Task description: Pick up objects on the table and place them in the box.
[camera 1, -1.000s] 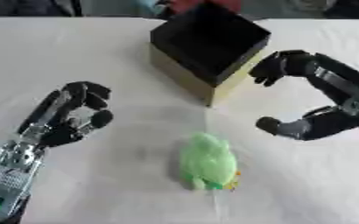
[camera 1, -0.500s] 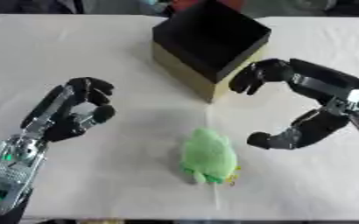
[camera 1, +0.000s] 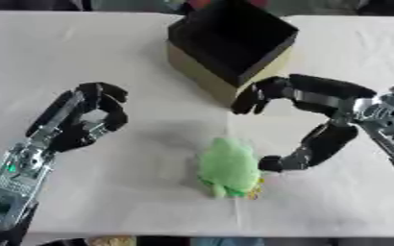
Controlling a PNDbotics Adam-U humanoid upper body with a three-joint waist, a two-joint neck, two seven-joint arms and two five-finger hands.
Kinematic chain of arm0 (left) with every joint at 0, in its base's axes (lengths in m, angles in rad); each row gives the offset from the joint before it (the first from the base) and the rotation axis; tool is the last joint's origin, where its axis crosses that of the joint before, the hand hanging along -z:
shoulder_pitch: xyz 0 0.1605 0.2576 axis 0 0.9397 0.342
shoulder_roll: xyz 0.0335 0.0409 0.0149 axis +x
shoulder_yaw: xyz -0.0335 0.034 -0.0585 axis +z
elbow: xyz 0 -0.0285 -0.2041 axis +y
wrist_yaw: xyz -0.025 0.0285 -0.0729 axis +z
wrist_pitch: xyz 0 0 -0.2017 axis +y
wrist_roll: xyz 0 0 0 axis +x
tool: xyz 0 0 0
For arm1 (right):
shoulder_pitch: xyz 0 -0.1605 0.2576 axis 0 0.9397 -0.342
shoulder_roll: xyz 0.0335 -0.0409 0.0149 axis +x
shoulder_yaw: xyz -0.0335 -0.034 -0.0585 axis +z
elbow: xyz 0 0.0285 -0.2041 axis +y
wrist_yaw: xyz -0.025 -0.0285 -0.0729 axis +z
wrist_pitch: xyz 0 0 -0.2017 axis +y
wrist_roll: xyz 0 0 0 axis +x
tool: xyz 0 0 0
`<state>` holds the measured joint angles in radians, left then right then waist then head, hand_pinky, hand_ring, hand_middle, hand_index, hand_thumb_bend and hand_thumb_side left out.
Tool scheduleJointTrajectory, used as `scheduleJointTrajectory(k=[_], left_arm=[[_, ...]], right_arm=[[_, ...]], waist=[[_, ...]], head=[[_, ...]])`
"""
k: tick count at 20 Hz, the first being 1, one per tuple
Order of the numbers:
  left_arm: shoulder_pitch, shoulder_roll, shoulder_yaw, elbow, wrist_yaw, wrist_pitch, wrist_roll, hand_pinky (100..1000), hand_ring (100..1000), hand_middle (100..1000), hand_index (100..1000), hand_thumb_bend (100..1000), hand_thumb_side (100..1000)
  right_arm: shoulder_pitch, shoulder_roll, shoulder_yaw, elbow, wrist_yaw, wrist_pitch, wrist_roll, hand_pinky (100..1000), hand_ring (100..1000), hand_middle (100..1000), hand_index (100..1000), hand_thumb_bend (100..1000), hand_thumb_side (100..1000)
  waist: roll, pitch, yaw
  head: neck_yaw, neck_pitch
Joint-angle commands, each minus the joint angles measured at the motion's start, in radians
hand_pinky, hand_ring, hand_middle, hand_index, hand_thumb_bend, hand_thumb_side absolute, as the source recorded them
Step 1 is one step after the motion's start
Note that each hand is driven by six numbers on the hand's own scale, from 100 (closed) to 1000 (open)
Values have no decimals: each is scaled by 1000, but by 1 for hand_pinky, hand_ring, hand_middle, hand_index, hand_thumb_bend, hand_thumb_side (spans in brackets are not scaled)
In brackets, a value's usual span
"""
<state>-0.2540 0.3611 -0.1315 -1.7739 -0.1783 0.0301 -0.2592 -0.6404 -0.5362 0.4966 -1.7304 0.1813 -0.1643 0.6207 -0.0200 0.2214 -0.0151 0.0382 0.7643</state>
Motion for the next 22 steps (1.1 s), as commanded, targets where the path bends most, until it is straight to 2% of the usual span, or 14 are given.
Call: scheduleJointTrajectory(k=[1, 12, 18, 22], left_arm=[[-12, 13, -2, -7, 2, -2, -7, 671, 637, 625, 737, 806, 776], [-20, 6, -7, -4, 4, -2, -12, 672, 638, 626, 739, 792, 782], [-22, 4, -10, -3, 5, -3, -14, 673, 639, 627, 740, 784, 785], [-23, 3, -11, -2, 5, -3, -15, 673, 649, 631, 740, 779, 788]], right_arm=[[-24, 12, 3, 31, 43, -13, 4, 713, 780, 808, 837, 451, 339], [-46, 80, 32, 125, 224, -103, 15, 724, 788, 816, 844, 443, 340], [-45, 89, 38, 147, 300, -144, 26, 732, 795, 823, 849, 434, 340], [-44, 89, 42, 168, 352, -164, 65, 739, 802, 831, 859, 422, 339]], waist=[[2, -13, 1], [3, -6, 1], [2, -3, 1], [2, -3, 1]], head=[[-5, 6], [-6, 6], [-7, 6], [-8, 6]])
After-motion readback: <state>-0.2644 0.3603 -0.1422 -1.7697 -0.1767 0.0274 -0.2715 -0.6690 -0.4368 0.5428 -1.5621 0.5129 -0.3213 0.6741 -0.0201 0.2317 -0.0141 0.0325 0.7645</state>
